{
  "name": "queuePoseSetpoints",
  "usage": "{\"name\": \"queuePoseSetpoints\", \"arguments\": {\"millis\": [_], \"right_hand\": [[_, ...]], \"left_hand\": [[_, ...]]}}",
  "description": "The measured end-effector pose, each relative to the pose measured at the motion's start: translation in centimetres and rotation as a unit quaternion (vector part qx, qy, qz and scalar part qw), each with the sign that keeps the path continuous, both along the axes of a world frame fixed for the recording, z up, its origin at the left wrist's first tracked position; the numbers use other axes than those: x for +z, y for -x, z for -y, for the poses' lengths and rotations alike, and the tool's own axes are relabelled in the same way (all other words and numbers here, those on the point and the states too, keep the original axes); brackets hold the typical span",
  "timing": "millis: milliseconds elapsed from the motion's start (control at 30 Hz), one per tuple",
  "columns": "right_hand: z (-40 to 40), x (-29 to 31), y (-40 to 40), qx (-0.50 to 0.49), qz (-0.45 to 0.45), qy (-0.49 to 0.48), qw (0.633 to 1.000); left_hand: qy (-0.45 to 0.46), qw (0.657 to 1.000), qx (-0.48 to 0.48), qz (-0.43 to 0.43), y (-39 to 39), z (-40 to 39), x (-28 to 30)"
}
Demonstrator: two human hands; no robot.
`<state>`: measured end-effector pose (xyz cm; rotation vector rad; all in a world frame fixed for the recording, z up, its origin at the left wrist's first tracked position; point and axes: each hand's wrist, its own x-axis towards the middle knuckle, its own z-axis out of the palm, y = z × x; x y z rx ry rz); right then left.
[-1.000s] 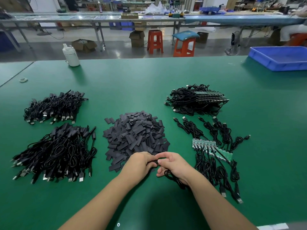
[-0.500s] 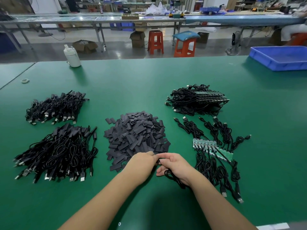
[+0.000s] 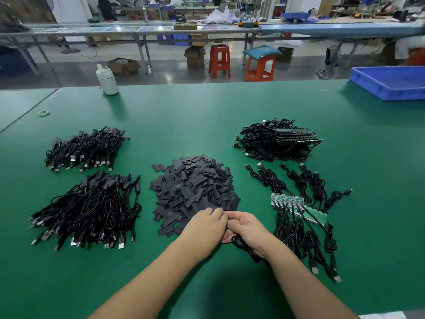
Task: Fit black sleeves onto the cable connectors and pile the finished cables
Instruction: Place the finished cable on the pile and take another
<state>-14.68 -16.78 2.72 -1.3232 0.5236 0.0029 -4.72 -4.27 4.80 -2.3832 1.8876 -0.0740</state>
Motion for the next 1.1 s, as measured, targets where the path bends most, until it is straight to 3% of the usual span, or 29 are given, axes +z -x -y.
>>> {"name": "queuePoseSetpoints", "arguments": {"millis": [67,100,167,200,300,333,367,433,500,567,600,667,767,833,867,1000,1100], "right_hand": [[0.0,0.5,-0.1,-0.019,0.012,-0.041,0.999],[0.1,0.9,-0.2,-0.036,0.025,-0.074,0.996],[0.1,2.0,-0.8,-0.082,0.063,-0.146,0.984],[0.0,2.7,-1.2,-0.115,0.086,-0.184,0.972],[-0.4,4.8,-2.7,-0.21,0.152,-0.301,0.918],[-0.7,5.3,-3.3,-0.222,0.166,-0.315,0.908],[-1.2,5.8,-3.7,-0.223,0.173,-0.309,0.908],[-2.0,6.5,-4.1,-0.205,0.173,-0.256,0.929],[-2.2,7.0,-4.2,-0.174,0.139,-0.141,0.965],[-1.4,7.3,-4.0,-0.136,0.06,0.112,0.983],[-0.5,7.4,-3.7,-0.121,0.016,0.264,0.957],[1.6,7.5,-2.7,-0.105,-0.051,0.491,0.863],[5.8,6.9,-0.7,-0.068,-0.176,0.659,0.728],[8.4,6.0,0.7,-0.014,-0.27,0.694,0.667],[9.4,5.6,1.3,0.003,-0.304,0.687,0.661],[11.3,4.0,2.7,0.025,-0.349,0.651,0.674],[11.4,3.3,3.1,0.009,-0.336,0.665,0.667]], "left_hand": [[0.105,0.988,0.036,-0.111,0.5,-0.3,0.1],[0.18,0.96,0.084,-0.198,0.9,-0.4,0.6],[0.315,0.853,0.194,-0.369,1.5,-0.6,1.4],[0.341,0.794,0.242,-0.44,1.7,-0.5,1.7],[0.304,0.64,0.293,-0.642,2.4,-0.3,2.0],[0.303,0.609,0.285,-0.675,2.5,-0.3,2.1],[0.312,0.6,0.278,-0.683,2.5,-0.4,2.2],[0.33,0.606,0.279,-0.667,2.1,-0.7,2.5],[0.345,0.624,0.29,-0.639,1.2,-1.3,2.9],[0.345,0.682,0.312,-0.564,-0.4,-2.2,3.1],[0.334,0.736,0.327,-0.49,-1.5,-2.9,3.2],[0.304,0.826,0.358,-0.312,-4.5,-4.8,3.3],[0.255,0.869,0.409,-0.114,-9.4,-8.3,3.5],[0.194,0.877,0.439,-0.014,-12.1,-10.6,3.0],[0.164,0.878,0.449,0.014,-13.0,-11.6,2.5],[0.129,0.882,0.452,0.037,-14.3,-13.0,0.8],[0.116,0.907,0.399,0.073,-14.1,-12.6,0.1]]}}
